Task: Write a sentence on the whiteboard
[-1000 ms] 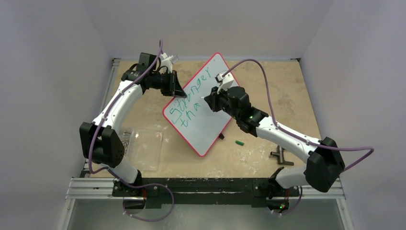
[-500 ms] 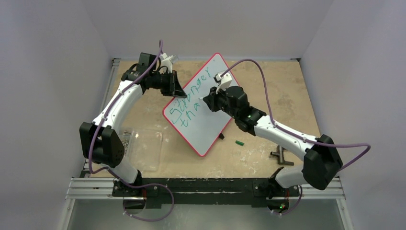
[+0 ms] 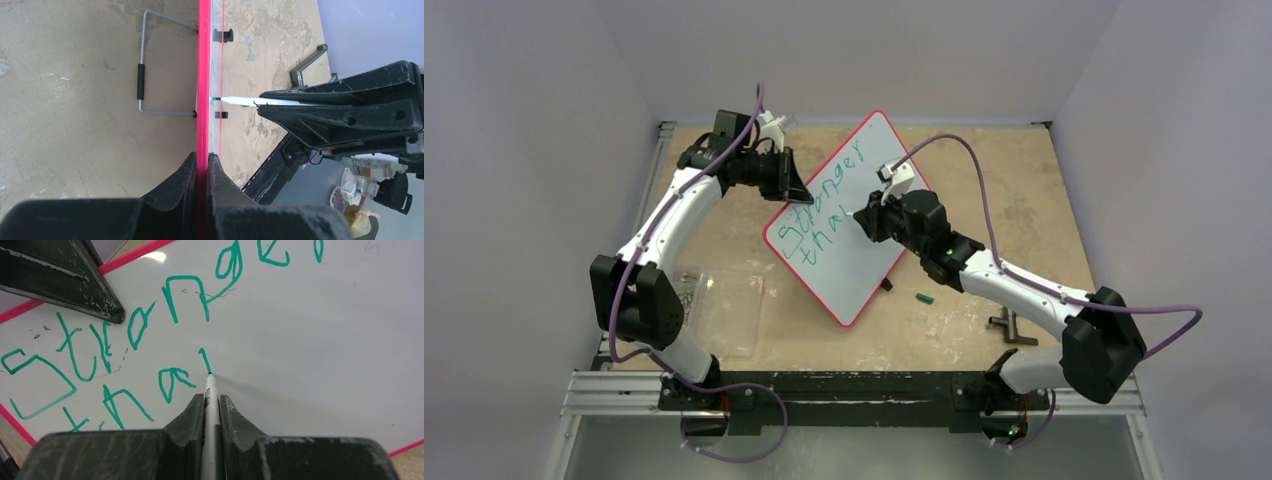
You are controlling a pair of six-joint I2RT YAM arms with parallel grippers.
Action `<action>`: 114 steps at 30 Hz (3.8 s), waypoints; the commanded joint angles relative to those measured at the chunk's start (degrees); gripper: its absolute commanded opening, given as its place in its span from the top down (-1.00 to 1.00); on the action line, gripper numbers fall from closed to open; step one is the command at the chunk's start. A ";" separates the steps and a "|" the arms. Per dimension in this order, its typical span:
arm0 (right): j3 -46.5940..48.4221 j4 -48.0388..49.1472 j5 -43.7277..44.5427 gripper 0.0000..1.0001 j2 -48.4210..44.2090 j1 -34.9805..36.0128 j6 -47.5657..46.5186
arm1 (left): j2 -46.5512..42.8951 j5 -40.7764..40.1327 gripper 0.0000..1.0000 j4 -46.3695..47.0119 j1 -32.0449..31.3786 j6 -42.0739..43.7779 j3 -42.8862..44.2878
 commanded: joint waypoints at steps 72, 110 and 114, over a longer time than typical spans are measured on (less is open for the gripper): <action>1.52 -5.48 0.32 1.00 -5.53 -2.79 2.18 | -3.73 -1.47 1.00 2.13 0.14 -0.12 0.31; -7.49 -7.72 -11.91 1.00 -15.76 0.35 -0.83 | -3.94 -2.75 1.00 1.83 0.13 0.20 0.22; -9.48 -6.63 -13.12 1.00 -16.50 1.47 0.22 | -4.00 -2.96 1.00 1.84 0.13 0.19 0.23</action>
